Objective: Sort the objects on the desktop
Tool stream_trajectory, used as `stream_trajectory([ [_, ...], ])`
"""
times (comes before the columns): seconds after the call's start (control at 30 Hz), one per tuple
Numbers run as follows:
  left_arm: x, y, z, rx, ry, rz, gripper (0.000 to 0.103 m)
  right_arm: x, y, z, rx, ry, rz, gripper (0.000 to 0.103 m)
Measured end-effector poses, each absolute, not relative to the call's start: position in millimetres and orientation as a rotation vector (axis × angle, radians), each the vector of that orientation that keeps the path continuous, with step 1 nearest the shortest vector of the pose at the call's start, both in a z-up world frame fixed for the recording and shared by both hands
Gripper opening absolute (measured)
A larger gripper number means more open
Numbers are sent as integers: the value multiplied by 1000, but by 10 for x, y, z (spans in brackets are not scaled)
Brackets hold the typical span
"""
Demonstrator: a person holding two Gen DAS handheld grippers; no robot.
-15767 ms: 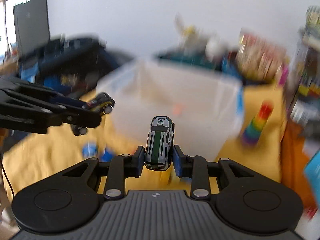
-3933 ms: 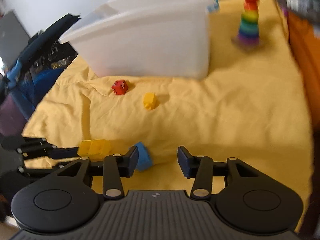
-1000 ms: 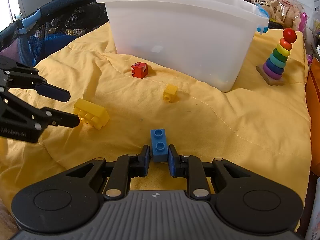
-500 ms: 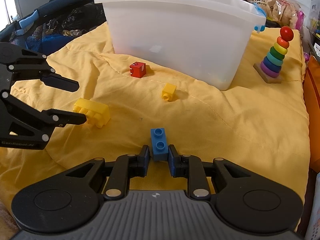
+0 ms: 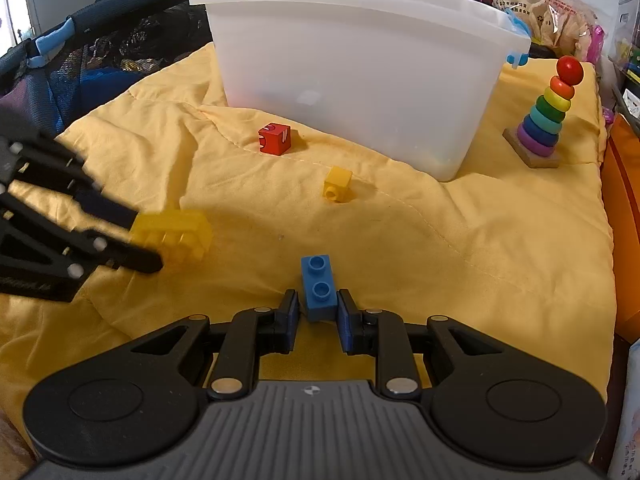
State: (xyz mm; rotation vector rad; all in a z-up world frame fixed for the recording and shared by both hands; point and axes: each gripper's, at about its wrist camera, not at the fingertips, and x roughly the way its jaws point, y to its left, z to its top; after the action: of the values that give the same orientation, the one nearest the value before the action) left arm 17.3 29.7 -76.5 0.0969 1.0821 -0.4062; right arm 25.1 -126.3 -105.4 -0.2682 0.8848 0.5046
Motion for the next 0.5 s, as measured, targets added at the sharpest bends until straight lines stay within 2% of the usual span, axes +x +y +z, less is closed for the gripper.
stream_trajectory([
  [0.1, 102, 239, -797, 156, 1074, -393, 37, 252, -1259, -1054, -272, 883, 504, 24],
  [0.17, 47, 207, -760, 226, 1034, -392, 46, 249, -1257, -1054, -275, 882, 505, 24],
  [0.4, -188, -9, -575, 506, 837, -510, 46, 233, -1272, -1058, -278, 875, 511, 24],
  [0.5, -210, -118, -621, 559, 841, -567, 46, 233, -1281, -1060, -277, 874, 514, 24],
])
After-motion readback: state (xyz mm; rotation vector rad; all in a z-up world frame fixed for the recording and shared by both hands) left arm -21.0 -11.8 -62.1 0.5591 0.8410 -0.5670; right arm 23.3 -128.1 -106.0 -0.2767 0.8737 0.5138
